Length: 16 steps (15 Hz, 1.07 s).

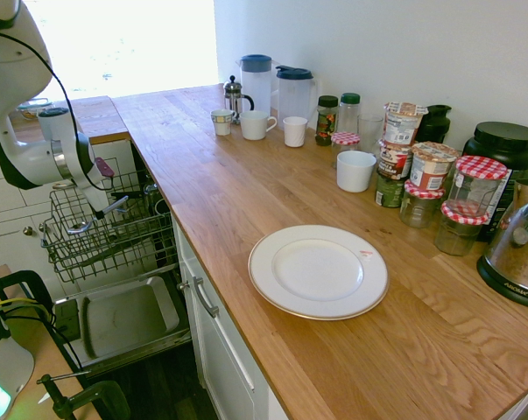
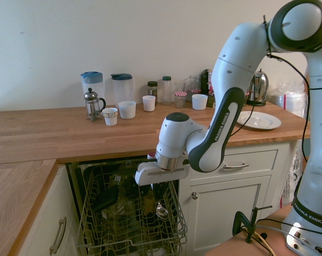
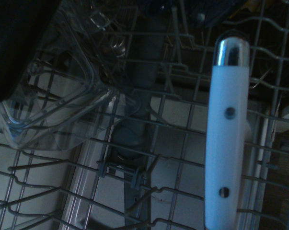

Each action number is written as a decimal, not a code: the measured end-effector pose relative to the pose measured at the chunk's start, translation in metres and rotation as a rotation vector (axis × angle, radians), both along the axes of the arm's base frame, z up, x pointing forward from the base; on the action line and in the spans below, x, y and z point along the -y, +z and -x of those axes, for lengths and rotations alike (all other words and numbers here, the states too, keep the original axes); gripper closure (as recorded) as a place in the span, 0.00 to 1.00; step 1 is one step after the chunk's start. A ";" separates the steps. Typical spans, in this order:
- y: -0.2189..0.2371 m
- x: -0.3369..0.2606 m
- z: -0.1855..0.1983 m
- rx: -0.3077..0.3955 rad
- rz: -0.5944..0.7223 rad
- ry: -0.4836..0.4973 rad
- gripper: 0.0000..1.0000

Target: Put the spoon in the dishwasher

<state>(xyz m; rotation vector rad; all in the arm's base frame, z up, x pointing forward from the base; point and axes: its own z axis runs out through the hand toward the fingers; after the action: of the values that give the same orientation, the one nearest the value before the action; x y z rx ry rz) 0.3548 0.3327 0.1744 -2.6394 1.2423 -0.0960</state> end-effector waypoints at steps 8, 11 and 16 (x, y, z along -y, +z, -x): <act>-0.068 -0.018 0.015 -0.017 -0.040 -0.011 0.00; -0.069 -0.021 0.019 0.001 -0.034 -0.022 0.00; -0.070 -0.024 0.023 0.010 -0.027 -0.030 0.00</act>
<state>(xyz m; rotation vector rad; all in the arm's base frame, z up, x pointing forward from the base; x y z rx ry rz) 0.3314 0.3570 0.1043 -2.5945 1.2704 -0.0966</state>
